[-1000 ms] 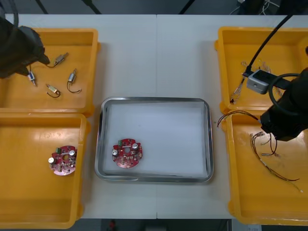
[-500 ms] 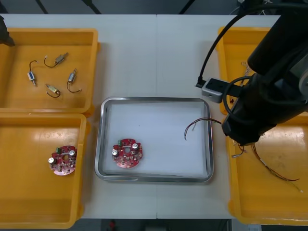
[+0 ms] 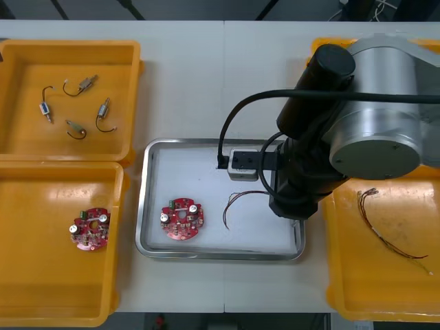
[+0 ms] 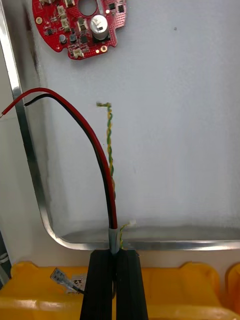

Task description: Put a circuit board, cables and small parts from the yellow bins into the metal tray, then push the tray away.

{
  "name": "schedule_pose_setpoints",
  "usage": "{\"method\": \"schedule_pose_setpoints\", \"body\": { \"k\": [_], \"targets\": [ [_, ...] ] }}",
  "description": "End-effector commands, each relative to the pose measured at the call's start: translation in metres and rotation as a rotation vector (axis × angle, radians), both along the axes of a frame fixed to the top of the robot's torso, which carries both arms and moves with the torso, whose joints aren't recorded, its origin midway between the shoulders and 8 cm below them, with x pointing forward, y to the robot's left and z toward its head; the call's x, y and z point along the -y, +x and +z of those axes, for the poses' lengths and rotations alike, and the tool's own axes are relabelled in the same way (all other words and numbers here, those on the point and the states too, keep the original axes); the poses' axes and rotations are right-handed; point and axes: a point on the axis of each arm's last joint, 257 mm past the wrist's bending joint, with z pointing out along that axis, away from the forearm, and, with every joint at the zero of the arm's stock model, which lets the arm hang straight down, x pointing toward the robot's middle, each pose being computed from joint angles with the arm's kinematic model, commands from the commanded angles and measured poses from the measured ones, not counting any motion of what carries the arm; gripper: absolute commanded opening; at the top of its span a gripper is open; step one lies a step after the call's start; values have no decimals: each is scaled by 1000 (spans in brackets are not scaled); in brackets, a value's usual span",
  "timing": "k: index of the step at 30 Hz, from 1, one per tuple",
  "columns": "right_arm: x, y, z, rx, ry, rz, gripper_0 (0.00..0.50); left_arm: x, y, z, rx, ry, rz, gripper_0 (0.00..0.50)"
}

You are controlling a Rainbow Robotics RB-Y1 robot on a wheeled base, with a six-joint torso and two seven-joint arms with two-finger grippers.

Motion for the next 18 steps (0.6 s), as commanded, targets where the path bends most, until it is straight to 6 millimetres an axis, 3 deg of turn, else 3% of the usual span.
{"method": "schedule_pose_setpoints", "body": {
  "k": [1,18],
  "targets": [
    [-17,7,-17,5,-22,101,0,-12,16,25,69,90,24,500],
    [-52,9,-96,19,-28,172,0,6,52,-25,44,96,-3,500]
  ]
}}
